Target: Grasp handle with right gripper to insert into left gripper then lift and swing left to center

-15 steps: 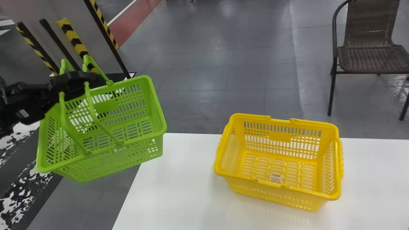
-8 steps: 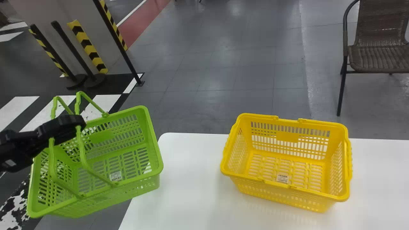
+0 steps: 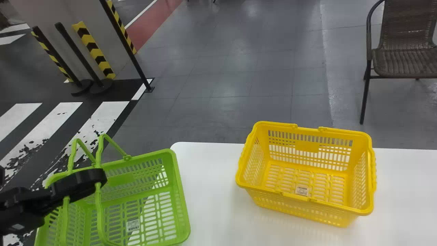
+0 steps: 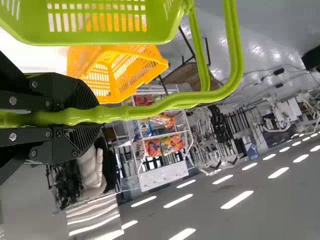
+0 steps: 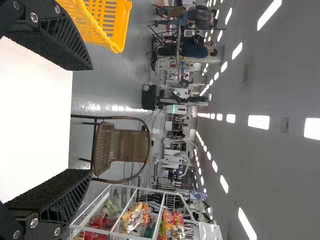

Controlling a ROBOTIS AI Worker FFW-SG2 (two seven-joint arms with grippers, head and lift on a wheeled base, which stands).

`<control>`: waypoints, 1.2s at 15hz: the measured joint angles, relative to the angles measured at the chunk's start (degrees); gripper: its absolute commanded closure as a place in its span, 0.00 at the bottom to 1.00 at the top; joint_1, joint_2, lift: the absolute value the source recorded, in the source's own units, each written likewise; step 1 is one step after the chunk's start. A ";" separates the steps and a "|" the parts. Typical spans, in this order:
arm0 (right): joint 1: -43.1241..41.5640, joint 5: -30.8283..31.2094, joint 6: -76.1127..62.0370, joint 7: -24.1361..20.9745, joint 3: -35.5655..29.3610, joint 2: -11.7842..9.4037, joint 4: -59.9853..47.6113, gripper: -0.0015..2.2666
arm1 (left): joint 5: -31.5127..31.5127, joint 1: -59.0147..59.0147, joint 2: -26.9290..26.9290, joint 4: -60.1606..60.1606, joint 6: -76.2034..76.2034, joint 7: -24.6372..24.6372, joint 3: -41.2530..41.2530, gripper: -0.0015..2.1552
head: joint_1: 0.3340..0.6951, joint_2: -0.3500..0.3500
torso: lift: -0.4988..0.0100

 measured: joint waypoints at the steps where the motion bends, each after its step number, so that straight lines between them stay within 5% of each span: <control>1: 0.00 0.00 0.10 0.00 -0.19 -0.08 -0.09 0.04 | 0.37 1.32 -1.59 -2.44 0.00 0.06 -0.04 0.88 | 1.00 0.90 | 0.98; 18: 0.96 -0.70 0.74 0.70 -0.98 -0.58 -1.96 0.04 | 7.09 7.90 -22.18 -27.93 0.00 8.04 -17.07 0.88 | 1.00 0.27 | 0.98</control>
